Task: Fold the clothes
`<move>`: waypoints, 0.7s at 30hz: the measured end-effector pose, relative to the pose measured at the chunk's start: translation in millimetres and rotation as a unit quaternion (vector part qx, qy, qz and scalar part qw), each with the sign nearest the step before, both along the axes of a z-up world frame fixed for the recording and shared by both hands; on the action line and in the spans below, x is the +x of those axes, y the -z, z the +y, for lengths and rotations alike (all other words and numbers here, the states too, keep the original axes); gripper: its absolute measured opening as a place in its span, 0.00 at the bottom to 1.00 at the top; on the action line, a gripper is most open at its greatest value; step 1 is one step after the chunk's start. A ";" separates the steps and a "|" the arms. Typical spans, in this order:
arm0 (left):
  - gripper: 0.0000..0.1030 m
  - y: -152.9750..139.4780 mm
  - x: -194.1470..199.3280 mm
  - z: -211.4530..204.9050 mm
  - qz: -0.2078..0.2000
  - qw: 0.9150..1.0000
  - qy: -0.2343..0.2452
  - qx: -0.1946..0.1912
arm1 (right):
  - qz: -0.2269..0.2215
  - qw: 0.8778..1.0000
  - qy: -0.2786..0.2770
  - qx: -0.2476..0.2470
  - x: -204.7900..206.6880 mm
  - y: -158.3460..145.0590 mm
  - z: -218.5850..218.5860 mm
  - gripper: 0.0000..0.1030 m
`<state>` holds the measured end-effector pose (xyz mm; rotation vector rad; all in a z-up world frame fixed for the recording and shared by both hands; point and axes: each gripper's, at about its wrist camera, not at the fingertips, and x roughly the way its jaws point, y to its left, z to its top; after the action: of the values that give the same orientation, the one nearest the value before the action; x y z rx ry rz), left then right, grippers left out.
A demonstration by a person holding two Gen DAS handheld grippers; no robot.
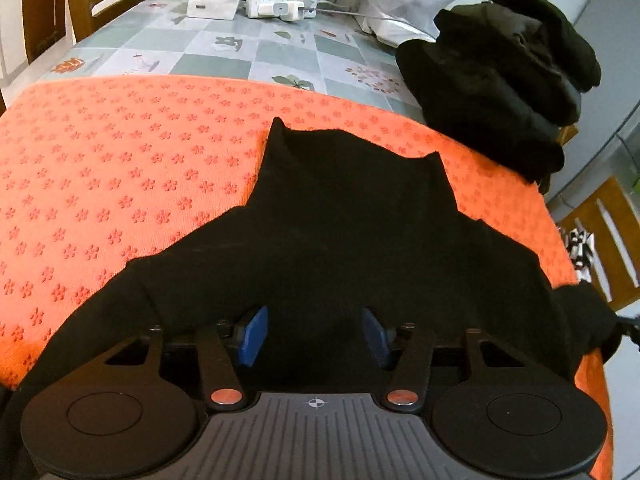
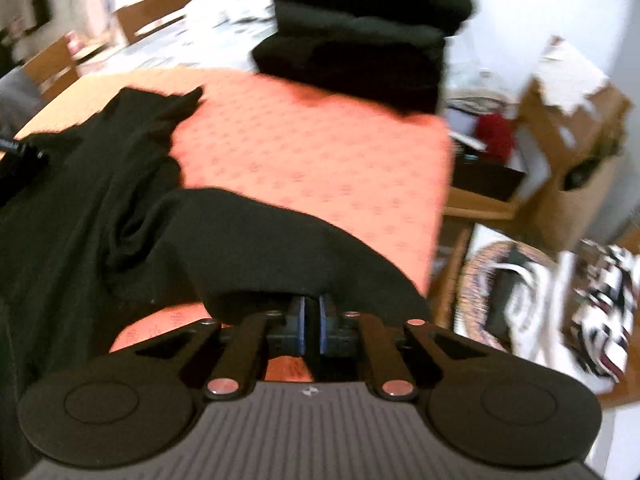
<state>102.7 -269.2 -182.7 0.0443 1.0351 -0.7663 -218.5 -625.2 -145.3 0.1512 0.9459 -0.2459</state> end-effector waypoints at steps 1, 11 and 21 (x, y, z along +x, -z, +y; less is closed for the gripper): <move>0.53 0.5 1.8 0.3 0.000 1.000 0.000 -0.002 | -0.001 1.000 0.015 -0.002 -8.3 -5.4 2.8 0.08; 0.49 1.5 14.1 7.1 0.018 0.999 -0.016 -0.029 | 0.086 0.990 0.110 0.029 -95.5 -38.4 41.8 0.07; 0.49 -13.5 17.0 22.0 0.019 0.998 -0.017 -0.055 | 0.105 0.985 0.119 0.060 -95.5 -29.1 68.1 0.31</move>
<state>119.7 -247.3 -169.2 -0.0831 1.0259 -0.7937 -314.0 -557.2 -116.3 0.3550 1.1542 -0.4327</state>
